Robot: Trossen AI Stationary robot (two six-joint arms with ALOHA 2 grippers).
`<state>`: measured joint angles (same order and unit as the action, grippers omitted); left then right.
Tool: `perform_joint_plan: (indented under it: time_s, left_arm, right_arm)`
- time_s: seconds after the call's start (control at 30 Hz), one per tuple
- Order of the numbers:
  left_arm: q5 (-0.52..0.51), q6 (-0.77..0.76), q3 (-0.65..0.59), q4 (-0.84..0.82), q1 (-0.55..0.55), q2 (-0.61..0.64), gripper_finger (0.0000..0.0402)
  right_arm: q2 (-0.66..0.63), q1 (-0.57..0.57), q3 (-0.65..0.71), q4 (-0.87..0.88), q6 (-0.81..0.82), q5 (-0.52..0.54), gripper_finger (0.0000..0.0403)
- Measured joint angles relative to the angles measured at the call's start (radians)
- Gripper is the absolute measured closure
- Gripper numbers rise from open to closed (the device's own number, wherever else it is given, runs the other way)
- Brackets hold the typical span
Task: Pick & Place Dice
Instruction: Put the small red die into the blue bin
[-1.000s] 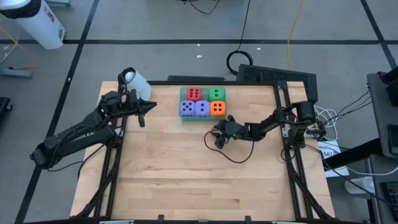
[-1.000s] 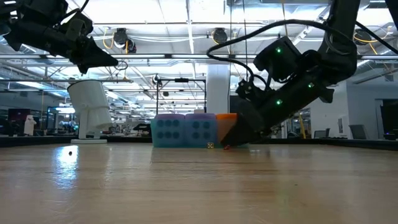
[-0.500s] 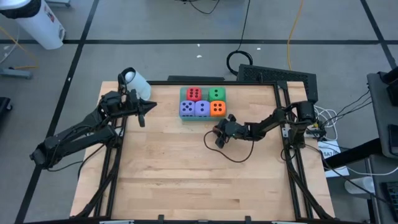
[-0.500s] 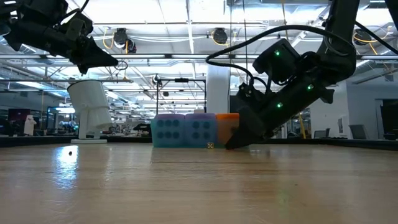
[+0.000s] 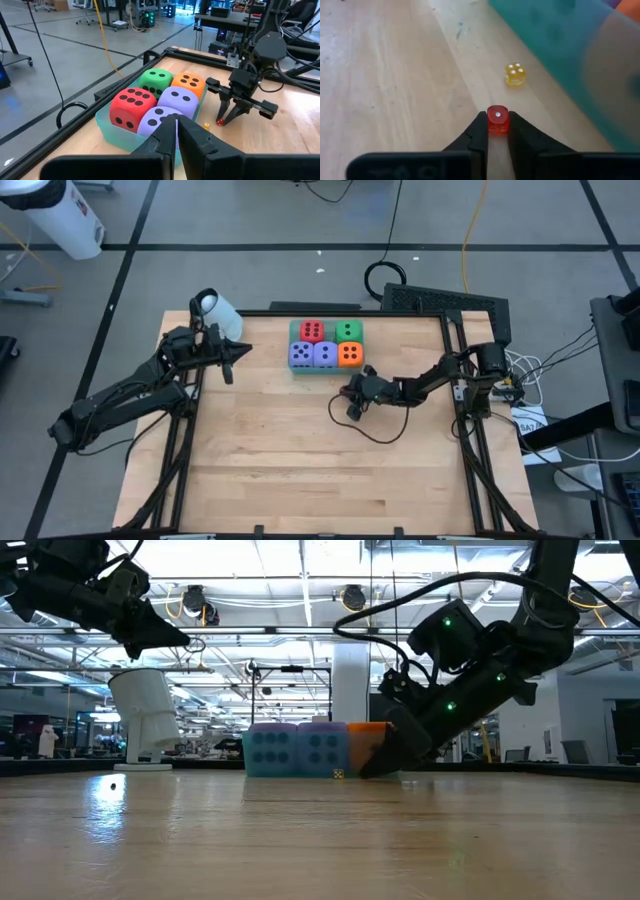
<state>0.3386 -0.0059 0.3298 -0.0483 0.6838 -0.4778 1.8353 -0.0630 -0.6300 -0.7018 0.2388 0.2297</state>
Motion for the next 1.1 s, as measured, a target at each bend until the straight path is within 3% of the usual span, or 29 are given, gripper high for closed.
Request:
perform_joint_plan:
  time_s: [0.17,0.4,0.67,0.87,1.1]
  left_arm:
    - [0.001,-0.007,0.0,-0.003,0.0,0.0,0.0376]
    - [0.002,-0.007,0.0,-0.009,-0.001,0.0,0.0376]
    - [0.004,-0.004,0.0,-0.011,0.0,0.0,0.0376]
    - [0.004,0.0,0.0,-0.029,0.0,0.0,0.0376]
    - [0.003,0.0,0.0,-0.03,0.0,0.0,0.0376]
  right_arm:
    - [0.0,-0.001,0.0,-0.03,-0.016,-0.003,0.0359]
    - [-0.108,-0.004,0.001,-0.023,-0.048,-0.111,0.0339]
    - [-0.433,-0.043,0.07,0.009,-0.177,-0.131,0.0362]
    - [-0.753,-0.083,0.239,-0.029,-0.159,-0.128,0.0343]
    - [-1.064,-0.089,0.449,-0.118,-0.168,-0.127,0.0359]
